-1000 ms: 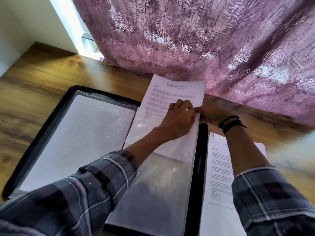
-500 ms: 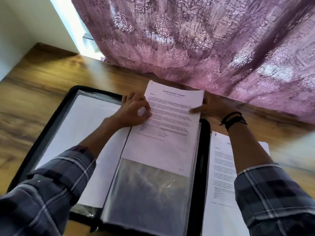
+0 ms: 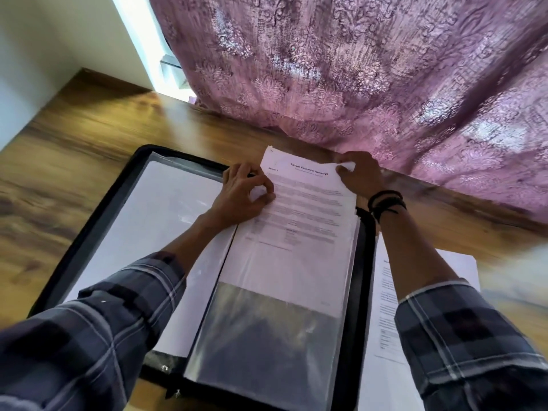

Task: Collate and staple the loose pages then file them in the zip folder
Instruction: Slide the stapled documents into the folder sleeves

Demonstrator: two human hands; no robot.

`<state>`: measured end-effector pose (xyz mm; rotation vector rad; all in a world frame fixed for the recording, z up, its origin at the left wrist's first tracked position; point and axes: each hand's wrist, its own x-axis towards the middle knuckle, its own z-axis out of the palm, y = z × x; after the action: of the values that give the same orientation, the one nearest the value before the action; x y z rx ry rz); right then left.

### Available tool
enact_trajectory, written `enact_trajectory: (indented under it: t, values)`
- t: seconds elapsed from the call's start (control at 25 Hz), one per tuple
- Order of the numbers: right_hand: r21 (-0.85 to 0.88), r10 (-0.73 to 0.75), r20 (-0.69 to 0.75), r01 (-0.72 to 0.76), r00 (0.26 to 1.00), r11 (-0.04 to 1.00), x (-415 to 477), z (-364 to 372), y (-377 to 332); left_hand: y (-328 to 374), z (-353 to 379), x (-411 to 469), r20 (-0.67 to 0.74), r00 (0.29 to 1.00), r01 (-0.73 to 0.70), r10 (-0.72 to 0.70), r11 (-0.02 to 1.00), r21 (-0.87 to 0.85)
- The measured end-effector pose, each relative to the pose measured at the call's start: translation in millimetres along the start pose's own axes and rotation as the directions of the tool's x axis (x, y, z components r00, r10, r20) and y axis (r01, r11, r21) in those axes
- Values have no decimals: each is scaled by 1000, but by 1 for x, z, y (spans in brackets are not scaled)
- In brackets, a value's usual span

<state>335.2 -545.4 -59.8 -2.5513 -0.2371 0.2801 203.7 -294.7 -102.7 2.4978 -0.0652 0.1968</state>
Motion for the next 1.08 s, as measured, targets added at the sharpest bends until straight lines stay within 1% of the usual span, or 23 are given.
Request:
enact_trajectory:
  t: [0.08, 0.16, 0.24, 0.28, 0.32, 0.36, 0.4, 0.44, 0.48, 0.52, 0.56, 0.64, 0.68, 0.76, 0.84, 0.88, 0.96, 1.0, 1.08]
  values:
    - [41, 9, 168, -16, 986, 999, -9, -14, -6, -1, -1, 0, -34, 999, -1, 0, 1000, -23]
    - [66, 36, 348, -62, 937, 996, -22, -22, -10, 1, -1, -1, -59, 998, 5, -8, 999, -42]
    - [62, 92, 466, -136, 880, 989, -44, -25, -18, 3, -1, -2, -54, 998, 11, -14, 998, -56]
    - [75, 105, 496, -163, 862, 984, -55, -23, -21, 3, -2, -3, -48, 999, 15, -17, 998, -57]
    - [119, 99, 479, -177, 872, 977, -65, -19, -24, 4, -2, -3, -38, 999, 21, -23, 998, -57]
    - [161, 60, 394, -133, 917, 978, -74, -13, -22, 4, -3, -3, -28, 999, 30, -32, 998, -58]
    - [199, 8, 250, -60, 968, 978, -84, -7, -21, 4, -5, -4, -21, 999, 39, -41, 997, -63]
    - [241, -15, 80, -4, 997, 971, -95, 0, -16, 5, -6, -4, -16, 999, 50, -51, 996, -74]
    - [317, 15, -62, 6, 998, 949, -107, 5, -12, 6, -8, -4, -20, 998, 54, -56, 995, -80]
    - [424, 81, -143, -13, 986, 906, -124, 9, -9, 9, -10, -6, -42, 998, 41, -43, 997, -66]
    - [523, 143, -162, -38, 976, 851, -141, 13, -6, 11, -11, -9, -79, 997, 11, -13, 1000, -26]
    - [645, 221, -130, -87, 967, 759, -177, 17, -4, 20, -12, -20, -161, 986, -40, 47, 998, 51]
    - [696, 264, -79, -136, 961, 705, -194, 20, -3, 28, -12, -29, -197, 979, -41, 49, 998, 44]
    - [759, 339, 60, -264, 939, 595, -225, 26, -1, 46, -9, -55, -221, 975, -22, 8, 998, -61]
    - [768, 316, 203, -351, 927, 536, -255, 30, -2, 68, -7, -84, -160, 985, 29, -62, 979, -203]
    - [771, 273, 273, -379, 923, 512, -270, 31, -4, 80, -8, -98, -101, 990, 70, -96, 970, -234]
    - [788, 155, 379, -406, 912, 462, -294, 32, -7, 104, -11, -120, 38, 989, 145, -140, 966, -215]
    - [807, 95, 406, -405, 909, 429, -304, 32, -8, 116, -13, -128, 113, 982, 170, -150, 967, -191]
    - [855, -17, 430, -400, 903, 330, -319, 34, -11, 140, -24, -137, 250, 955, 200, -159, 968, -150]
